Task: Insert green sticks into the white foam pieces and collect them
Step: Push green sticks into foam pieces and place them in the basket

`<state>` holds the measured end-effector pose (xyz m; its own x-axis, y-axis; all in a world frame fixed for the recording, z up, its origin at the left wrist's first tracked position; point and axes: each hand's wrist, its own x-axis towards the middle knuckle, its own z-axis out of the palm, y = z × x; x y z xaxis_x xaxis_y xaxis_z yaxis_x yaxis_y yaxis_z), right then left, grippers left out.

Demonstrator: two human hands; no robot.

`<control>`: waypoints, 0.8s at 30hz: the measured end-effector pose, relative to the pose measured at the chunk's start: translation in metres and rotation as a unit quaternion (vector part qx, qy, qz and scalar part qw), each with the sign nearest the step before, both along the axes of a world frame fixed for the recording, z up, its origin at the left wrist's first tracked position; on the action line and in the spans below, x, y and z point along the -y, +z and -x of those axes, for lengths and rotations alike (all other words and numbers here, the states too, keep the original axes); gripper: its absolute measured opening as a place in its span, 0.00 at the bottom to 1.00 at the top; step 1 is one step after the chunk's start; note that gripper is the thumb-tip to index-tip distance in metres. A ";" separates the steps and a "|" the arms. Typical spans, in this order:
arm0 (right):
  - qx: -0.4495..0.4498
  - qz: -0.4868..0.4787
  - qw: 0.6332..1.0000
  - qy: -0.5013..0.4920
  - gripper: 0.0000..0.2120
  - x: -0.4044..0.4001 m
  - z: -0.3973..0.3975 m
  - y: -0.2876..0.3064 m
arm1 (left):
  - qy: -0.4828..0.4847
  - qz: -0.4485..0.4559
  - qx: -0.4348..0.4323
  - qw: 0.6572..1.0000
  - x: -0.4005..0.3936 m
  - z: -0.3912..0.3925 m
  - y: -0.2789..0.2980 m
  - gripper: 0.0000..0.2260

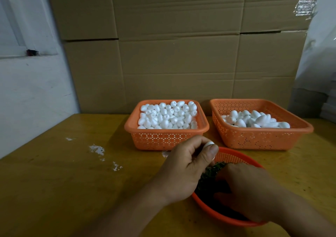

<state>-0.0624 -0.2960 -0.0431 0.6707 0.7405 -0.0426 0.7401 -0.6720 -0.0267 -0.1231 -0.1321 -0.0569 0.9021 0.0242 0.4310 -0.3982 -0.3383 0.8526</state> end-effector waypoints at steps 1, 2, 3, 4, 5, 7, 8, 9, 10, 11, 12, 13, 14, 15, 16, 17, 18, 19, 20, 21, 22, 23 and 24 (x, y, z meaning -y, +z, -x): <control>-0.003 -0.001 1.000 -0.001 0.14 0.000 -0.001 0.000 | -0.004 0.022 -0.011 1.000 0.001 0.000 0.000 0.17; -0.006 -0.002 1.000 -0.002 0.14 0.000 -0.002 0.000 | -0.009 0.043 -0.021 0.999 0.001 0.000 0.000 0.16; -0.008 -0.005 1.000 -0.003 0.13 0.000 -0.003 0.000 | -0.014 0.064 -0.029 0.997 0.002 0.001 0.000 0.15; -0.010 -0.008 1.000 -0.004 0.12 0.000 -0.003 0.000 | -0.017 0.085 -0.037 0.996 0.002 0.001 0.000 0.14; -0.010 -0.011 1.000 -0.005 0.11 0.000 -0.004 0.000 | -0.021 0.108 -0.046 0.993 0.003 0.002 0.001 0.13; -0.009 -0.018 1.000 -0.009 0.10 0.000 -0.004 0.000 | -0.032 0.167 -0.067 0.983 0.004 0.003 0.002 0.14; -0.009 -0.021 1.000 -0.010 0.09 0.000 -0.004 0.000 | -0.038 0.199 -0.077 0.976 0.005 0.003 0.003 0.15; -0.010 -0.026 1.000 -0.010 0.09 -0.001 -0.003 0.001 | -0.045 0.230 -0.085 0.969 0.005 0.003 0.004 0.15; -0.010 -0.034 0.999 -0.010 0.08 0.000 -0.003 0.001 | -0.052 0.255 -0.090 0.961 0.005 0.002 0.006 0.14; -0.006 -0.044 0.999 -0.010 0.08 0.000 -0.002 0.002 | -0.056 0.277 -0.095 0.954 0.004 0.002 0.007 0.13; 0.002 -0.055 0.998 -0.011 0.08 0.001 -0.001 0.003 | -0.059 0.296 -0.100 0.948 0.004 0.002 0.007 0.13; 0.011 -0.065 0.998 -0.012 0.08 0.001 0.000 0.005 | -0.059 0.311 -0.107 0.942 0.003 0.002 0.008 0.13; 0.019 -0.074 0.997 -0.013 0.08 0.002 0.000 0.005 | -0.057 0.323 -0.115 0.938 0.002 0.002 0.009 0.13; 0.024 -0.081 0.996 -0.013 0.08 0.002 0.000 0.006 | -0.054 0.334 -0.123 0.933 0.001 0.002 0.009 0.12; 0.025 -0.089 0.996 -0.013 0.08 0.003 0.000 0.007 | -0.049 0.343 -0.131 0.929 0.000 0.001 0.010 0.12; 0.026 -0.101 0.995 -0.011 0.08 0.003 0.000 0.008 | -0.044 0.349 -0.137 0.926 0.000 0.001 0.010 0.12; 0.026 -0.115 0.993 -0.009 0.07 0.003 -0.001 0.008 | -0.039 0.354 -0.143 0.923 -0.001 0.001 0.011 0.12; 0.029 -0.134 0.990 -0.008 0.06 0.004 -0.001 0.008 | -0.034 0.358 -0.146 0.922 -0.001 0.000 0.011 0.12; 0.033 -0.161 0.986 -0.007 0.05 0.004 -0.002 0.009 | -0.029 0.360 -0.147 0.921 -0.001 0.000 0.011 0.12; 0.035 -0.195 0.980 -0.007 0.04 0.004 -0.002 0.010 | -0.025 0.360 -0.148 0.921 -0.001 0.000 0.011 0.12; 0.034 -0.233 0.972 -0.008 0.02 0.005 -0.002 0.011 | -0.020 0.361 -0.148 0.921 -0.001 0.000 0.011 0.12; 0.031 -0.272 0.962 -0.008 0.02 0.005 -0.003 0.011 | -0.014 0.362 -0.149 0.920 -0.001 0.000 0.011 0.13; 0.020 -0.309 0.951 -0.008 0.04 0.006 -0.004 0.011 | -0.008 0.364 -0.150 0.919 -0.001 0.000 0.011 0.15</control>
